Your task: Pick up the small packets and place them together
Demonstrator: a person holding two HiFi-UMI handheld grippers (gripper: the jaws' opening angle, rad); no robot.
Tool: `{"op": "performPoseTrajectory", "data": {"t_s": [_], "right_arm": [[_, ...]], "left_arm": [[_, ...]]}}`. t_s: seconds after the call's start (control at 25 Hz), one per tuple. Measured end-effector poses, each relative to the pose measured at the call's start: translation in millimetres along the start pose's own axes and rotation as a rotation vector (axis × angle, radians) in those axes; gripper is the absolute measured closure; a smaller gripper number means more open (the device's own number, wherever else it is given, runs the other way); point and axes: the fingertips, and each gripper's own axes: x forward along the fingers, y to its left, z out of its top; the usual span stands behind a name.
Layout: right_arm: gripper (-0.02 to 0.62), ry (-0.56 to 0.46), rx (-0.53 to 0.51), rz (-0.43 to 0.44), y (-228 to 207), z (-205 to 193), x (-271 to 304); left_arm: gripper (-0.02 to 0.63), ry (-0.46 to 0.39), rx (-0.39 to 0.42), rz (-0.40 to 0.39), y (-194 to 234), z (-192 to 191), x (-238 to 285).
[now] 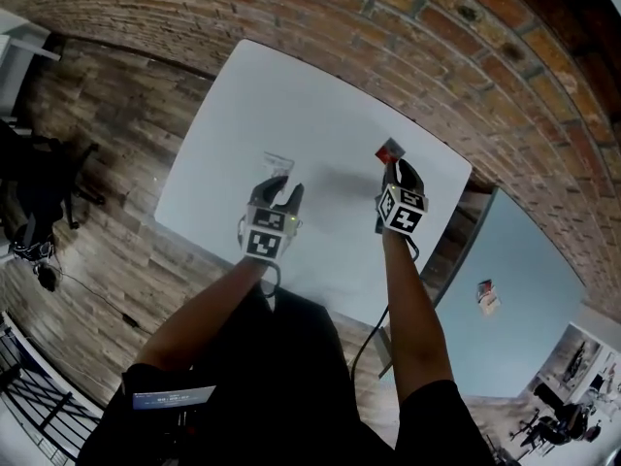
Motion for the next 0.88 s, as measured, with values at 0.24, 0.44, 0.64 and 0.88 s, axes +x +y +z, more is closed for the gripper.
{"op": "performPoseTrajectory", "data": {"t_s": [0.24, 0.44, 0.64, 0.88], "right_arm": [[0.490, 0.069, -0.031, -0.020, -18, -8, 36], [0.483, 0.120, -0.049, -0.008, -18, -17, 57], [0.483, 0.177, -0.012, -0.021, -21, -27, 68], [0.485, 0.183, -0.057, 0.036, 1, -33, 61]], "left_arm": [[0.482, 0.028, -0.035, 0.032, 6, -21, -8], [0.482, 0.028, -0.050, 0.063, 13, -28, -16], [0.482, 0.027, -0.063, 0.081, 21, -32, -25], [0.482, 0.019, -0.057, 0.072, 20, -35, -28]]}}
